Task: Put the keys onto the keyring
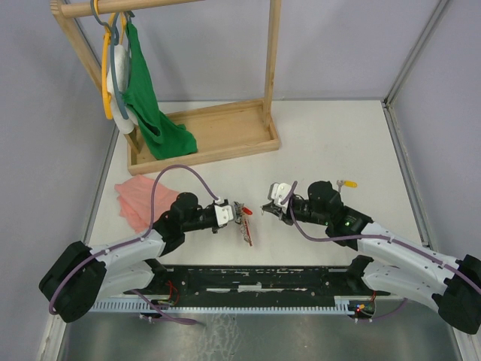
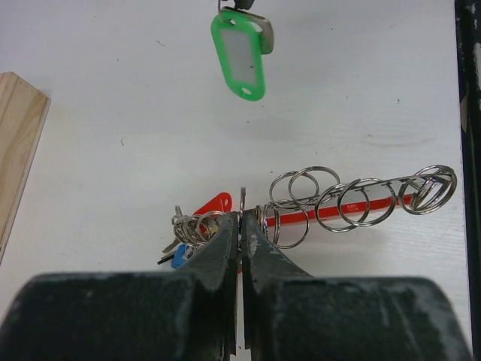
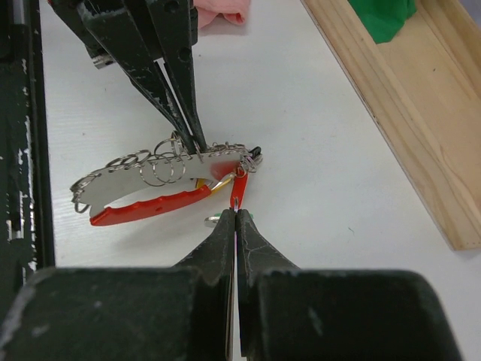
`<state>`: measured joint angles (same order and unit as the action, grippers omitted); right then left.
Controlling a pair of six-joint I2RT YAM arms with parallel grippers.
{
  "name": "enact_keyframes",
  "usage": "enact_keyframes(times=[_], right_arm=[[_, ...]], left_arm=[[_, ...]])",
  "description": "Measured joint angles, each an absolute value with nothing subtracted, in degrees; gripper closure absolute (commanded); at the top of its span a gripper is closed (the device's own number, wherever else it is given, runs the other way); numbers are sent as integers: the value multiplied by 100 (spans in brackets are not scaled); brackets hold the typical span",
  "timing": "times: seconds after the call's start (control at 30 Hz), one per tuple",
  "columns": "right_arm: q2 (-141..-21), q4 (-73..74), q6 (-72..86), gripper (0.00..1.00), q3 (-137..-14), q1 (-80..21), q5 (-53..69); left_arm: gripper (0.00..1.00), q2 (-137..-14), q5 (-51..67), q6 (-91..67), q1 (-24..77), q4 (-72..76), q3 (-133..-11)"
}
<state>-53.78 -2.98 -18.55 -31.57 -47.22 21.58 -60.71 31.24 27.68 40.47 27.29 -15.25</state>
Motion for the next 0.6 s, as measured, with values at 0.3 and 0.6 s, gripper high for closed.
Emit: enact_keyframes(times=[0.3,0.6], right_arm=[[-6066,-301,-3192,99,-3109,-4674,2644],[-6820,-895,-3883,99,-2932,-4670,3415]], left_arm=[[97,-6265,3400,3004,4032,3111,-1291],[97,-6427,3533,3009,4025,3341,-1264]])
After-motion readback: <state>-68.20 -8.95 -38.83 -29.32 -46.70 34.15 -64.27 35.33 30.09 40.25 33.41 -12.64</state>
